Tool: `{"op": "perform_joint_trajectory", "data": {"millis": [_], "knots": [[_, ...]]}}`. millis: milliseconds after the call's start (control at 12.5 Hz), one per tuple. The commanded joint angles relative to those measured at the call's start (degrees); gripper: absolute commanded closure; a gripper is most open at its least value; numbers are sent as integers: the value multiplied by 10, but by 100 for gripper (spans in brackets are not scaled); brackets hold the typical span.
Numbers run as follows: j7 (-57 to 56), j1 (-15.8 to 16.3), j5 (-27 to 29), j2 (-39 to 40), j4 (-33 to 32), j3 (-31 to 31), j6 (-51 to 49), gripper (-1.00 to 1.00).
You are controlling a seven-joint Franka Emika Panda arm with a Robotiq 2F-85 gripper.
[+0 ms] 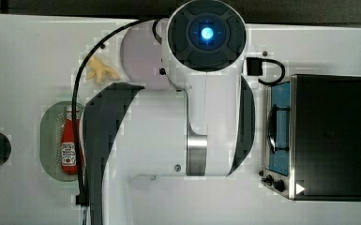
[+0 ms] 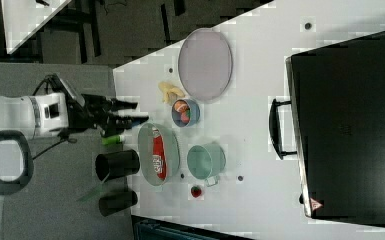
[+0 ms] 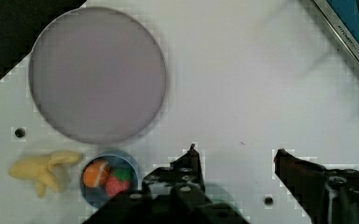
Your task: Pick ketchup from strainer and place it on the table
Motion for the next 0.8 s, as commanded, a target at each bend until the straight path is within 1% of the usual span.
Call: {"op": "perform_joint_trajectory", "data": {"millis": [80,240,480,800], "knots": [[86,-58,23,-153,-63,35,-89,-59],[86,-54,23,-149,-63,51,-87,-99],[86,-44,24,-135,-63,112,-72,-100],[86,-37,24,-107,-63,233,-54,-100]]}}
